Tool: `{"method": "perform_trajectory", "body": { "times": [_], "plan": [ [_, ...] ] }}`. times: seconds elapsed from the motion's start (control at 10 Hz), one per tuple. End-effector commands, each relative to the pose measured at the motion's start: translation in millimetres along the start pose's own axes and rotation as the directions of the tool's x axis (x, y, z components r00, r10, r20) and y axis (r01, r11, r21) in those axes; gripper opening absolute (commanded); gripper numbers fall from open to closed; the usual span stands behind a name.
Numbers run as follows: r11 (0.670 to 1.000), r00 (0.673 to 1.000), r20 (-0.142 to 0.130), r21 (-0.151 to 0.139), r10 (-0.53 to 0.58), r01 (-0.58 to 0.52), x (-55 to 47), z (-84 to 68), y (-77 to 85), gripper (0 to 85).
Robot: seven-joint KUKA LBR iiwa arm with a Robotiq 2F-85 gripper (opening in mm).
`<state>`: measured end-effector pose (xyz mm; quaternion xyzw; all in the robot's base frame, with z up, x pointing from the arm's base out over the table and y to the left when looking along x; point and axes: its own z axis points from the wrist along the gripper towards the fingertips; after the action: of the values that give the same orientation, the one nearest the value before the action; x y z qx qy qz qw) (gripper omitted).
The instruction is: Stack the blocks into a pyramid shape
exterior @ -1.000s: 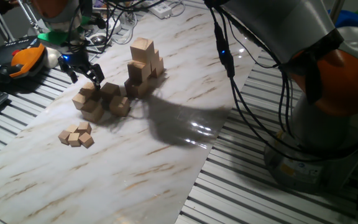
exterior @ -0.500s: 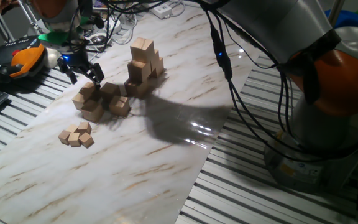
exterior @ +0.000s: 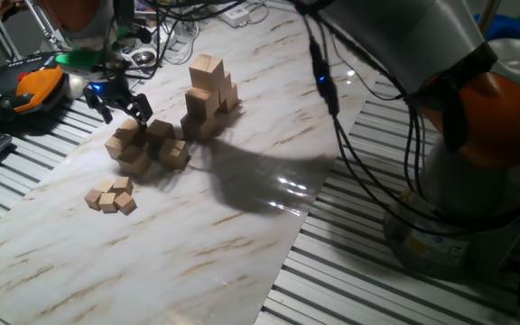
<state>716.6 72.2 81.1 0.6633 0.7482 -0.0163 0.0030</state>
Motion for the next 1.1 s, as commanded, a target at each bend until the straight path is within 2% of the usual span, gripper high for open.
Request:
{"method": "perform_trajectory", "body": {
  "times": [0.0, 0.1, 0.2, 0.4, 0.6, 1.0],
  "plan": [
    [1.0, 1.0, -0.006, 0.017, 0.015, -0.015, -0.7, 0.8, 0.7, 85.0],
    [0.997, 0.997, -0.018, 0.018, 0.081, -0.081, -1.8, 4.0, 3.4, 68.0],
    [0.991, 0.99, -0.028, 0.012, 0.137, -0.137, -2.0, 7.0, 4.2, 85.0],
    [0.983, 0.983, -0.016, -0.021, 0.181, -0.182, -1.6, 6.1, 4.4, 85.0],
    [0.982, 0.983, -0.014, -0.041, 0.181, -0.182, 1.6, 5.3, 6.6, 85.0],
    [0.985, 0.986, -0.023, -0.04, 0.166, -0.167, 3.4, 9.9, 10.5, 85.0]
  ]
}}
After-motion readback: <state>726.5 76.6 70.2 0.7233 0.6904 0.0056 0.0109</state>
